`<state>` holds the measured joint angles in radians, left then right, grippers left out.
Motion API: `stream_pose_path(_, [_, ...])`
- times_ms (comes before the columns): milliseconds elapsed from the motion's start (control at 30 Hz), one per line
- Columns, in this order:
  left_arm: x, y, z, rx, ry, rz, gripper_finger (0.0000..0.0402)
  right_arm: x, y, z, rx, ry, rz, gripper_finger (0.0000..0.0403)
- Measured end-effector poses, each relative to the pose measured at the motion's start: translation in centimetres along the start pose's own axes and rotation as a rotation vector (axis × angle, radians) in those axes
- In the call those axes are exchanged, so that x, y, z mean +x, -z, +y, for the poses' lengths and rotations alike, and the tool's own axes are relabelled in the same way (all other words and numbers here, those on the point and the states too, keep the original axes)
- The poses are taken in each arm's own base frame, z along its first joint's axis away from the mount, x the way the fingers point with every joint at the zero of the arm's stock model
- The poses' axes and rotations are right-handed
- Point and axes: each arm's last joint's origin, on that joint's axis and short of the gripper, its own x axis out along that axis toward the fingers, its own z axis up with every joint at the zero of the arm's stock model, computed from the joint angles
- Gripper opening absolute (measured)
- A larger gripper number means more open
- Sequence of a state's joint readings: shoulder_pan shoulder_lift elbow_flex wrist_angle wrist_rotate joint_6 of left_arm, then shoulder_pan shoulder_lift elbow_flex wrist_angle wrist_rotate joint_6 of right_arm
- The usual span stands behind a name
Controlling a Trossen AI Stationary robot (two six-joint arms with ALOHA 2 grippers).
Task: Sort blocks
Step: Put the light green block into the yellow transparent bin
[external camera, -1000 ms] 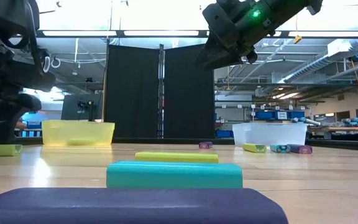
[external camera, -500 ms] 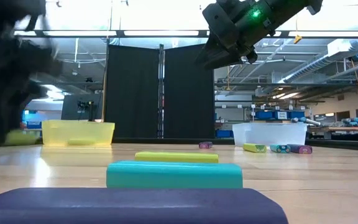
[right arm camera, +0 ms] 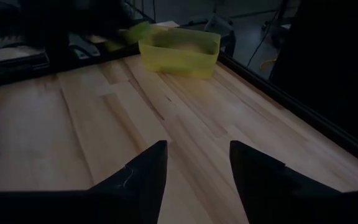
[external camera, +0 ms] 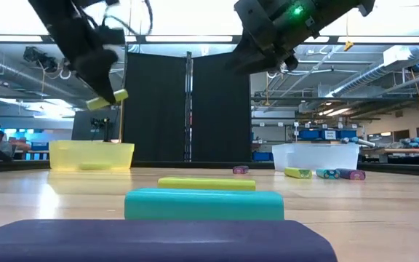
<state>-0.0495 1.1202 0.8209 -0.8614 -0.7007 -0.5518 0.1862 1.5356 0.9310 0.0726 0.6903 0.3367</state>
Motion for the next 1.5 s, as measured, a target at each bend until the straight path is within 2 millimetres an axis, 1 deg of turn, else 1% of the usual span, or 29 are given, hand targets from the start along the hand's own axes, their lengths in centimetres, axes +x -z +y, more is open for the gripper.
stream_pose_path(167, [2.9,-1.4,4.7,-0.122,-0.171,0.082,0.0103,-0.2,0.0,0.3,0.002,-0.013,-0.007,0.0182])
stream_pose_path(300, [4.8,-2.2,7.5,-0.168,-0.184,0.11,0.0103,-0.5,0.1,0.6,-0.004,-0.025,-0.007,0.018])
stream_pose_path(433, [5.8,-2.7,9.9,-0.202,-0.219,0.102,0.0105,-0.7,0.2,0.9,-0.008,-0.034,-0.007,0.0181])
stream_pose_path(500, [6.1,-2.7,10.7,-0.215,-0.243,0.104,0.0121,-0.7,0.2,0.9,-0.008,-0.036,-0.007,0.0182])
stream_pose_path(600, [6.4,-2.5,12.0,-0.257,-0.28,0.121,0.0159,-0.7,0.2,0.9,-0.009,-0.036,-0.007,0.0183])
stream_pose_path(733, [6.6,-2.3,12.8,-0.282,-0.307,0.141,0.0199,-0.7,0.2,0.9,-0.009,-0.036,-0.007,0.0181])
stream_pose_path(867, [6.6,-2.4,12.7,-0.26,-0.286,0.139,0.0224,-0.7,0.2,0.9,-0.009,-0.036,-0.007,0.0177])
stream_pose_path(933, [6.6,-2.7,12.3,-0.245,-0.192,0.11,0.023,-0.8,0.3,1.0,-0.011,-0.042,-0.007,0.0176])
stream_pose_path(1067, [6.0,-3.9,11.0,-0.204,0.047,-0.016,0.0232,-1.3,0.5,1.6,-0.053,-0.066,-0.005,0.0178])
stream_pose_path(1133, [5.6,-4.6,10.1,-0.167,0.165,-0.082,0.023,-1.6,0.6,1.9,-0.07,-0.083,-0.002,0.0182])
stream_pose_path(1267, [4.7,-5.0,7.6,-0.053,0.356,-0.138,0.0224,-2.0,0.9,2.5,-0.084,-0.157,0.022,0.0194])
stream_pose_path(1400, [3.7,-4.9,5.2,0.037,0.445,-0.155,0.0223,-2.2,1.0,3.0,-0.081,-0.274,0.051,0.0207])
stream_pose_path(1500, [2.7,-5.4,3.5,0.05,0.513,-0.228,0.0223,-2.2,0.9,3.2,-0.059,-0.329,0.057,0.0218])
